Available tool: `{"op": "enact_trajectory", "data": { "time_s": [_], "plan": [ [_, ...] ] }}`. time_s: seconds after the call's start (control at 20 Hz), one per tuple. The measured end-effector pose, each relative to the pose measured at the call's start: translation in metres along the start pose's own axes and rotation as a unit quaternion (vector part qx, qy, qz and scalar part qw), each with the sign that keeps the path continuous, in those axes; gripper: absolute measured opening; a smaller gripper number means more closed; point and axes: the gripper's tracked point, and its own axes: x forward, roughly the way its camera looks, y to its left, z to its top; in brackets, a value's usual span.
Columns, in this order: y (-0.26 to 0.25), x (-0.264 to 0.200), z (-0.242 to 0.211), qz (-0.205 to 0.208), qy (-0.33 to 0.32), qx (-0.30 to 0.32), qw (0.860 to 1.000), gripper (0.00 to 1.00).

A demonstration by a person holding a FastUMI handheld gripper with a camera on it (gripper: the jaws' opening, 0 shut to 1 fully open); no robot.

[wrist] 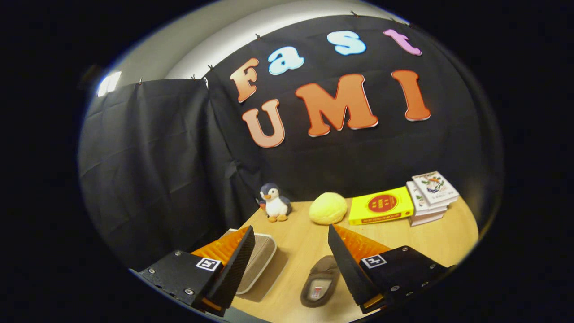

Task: Open the storage box then place both shoes into the box .Put the left shoe in first, then the right shoe, with the right side of both shoes facing outward in a uniform manner.

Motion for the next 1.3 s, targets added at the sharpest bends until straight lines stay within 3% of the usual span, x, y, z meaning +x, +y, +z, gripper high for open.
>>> {"op": "enact_trajectory", "data": {
  "time_s": [0.3, 0.5, 0.7, 1.05, 1.3],
  "plan": [
    [0.027, 0.026, -0.07, 0.052, 0.112, 0.041, 0.992, 0.97],
    [0.042, 0.042, -0.116, 0.083, 0.176, 0.073, 0.978, 0.97],
    [0.064, 0.054, -0.161, 0.134, 0.237, 0.117, 0.955, 0.97],
    [0.077, 0.076, -0.212, 0.171, 0.29, 0.17, 0.926, 0.97],
    [0.092, 0.083, -0.219, 0.212, 0.298, 0.27, 0.89, 0.97]
  ]
}}
